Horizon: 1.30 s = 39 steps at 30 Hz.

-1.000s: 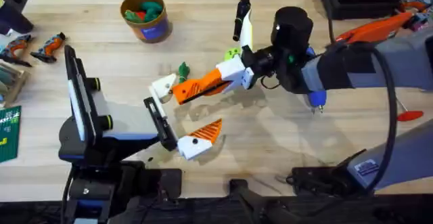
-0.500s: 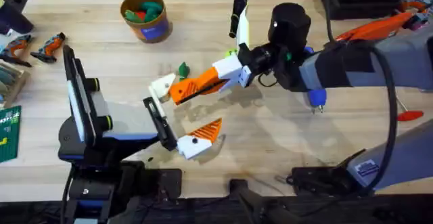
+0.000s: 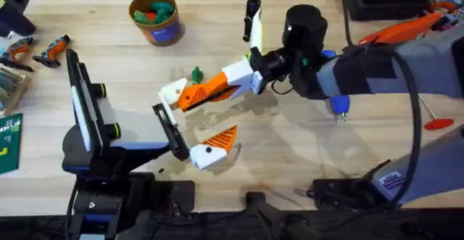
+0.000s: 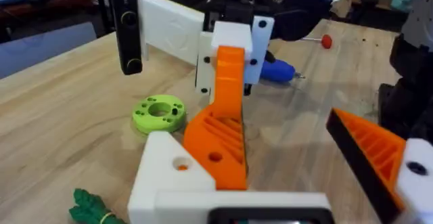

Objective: Pick up the gripper from the table and insert it into the empty holder that is missing its gripper. Then pick up a screw, insert it into the mounting hole, and use the screwdriver to tighten it. Finally, clean up the table by picking up the vegetable and placing it into the bucket.

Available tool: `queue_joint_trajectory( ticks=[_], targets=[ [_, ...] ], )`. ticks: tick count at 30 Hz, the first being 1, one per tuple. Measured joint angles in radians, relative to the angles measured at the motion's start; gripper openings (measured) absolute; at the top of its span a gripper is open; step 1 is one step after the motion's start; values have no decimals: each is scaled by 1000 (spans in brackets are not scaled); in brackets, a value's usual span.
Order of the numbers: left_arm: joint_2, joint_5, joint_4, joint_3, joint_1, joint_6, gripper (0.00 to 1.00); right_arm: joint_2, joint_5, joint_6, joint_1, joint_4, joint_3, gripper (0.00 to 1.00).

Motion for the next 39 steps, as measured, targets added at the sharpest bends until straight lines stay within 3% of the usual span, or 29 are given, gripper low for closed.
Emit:
queue_joint_trajectory(
  ticks=[16, 39],
  targets=[
    [0, -13, 1, 0, 0, 0, 985, 91, -5, 24, 10, 3, 110, 9],
    [0, -17, 2, 0, 4, -3, 985, 91, 15, 33, 36, -10, 119, 9]
  ],
)
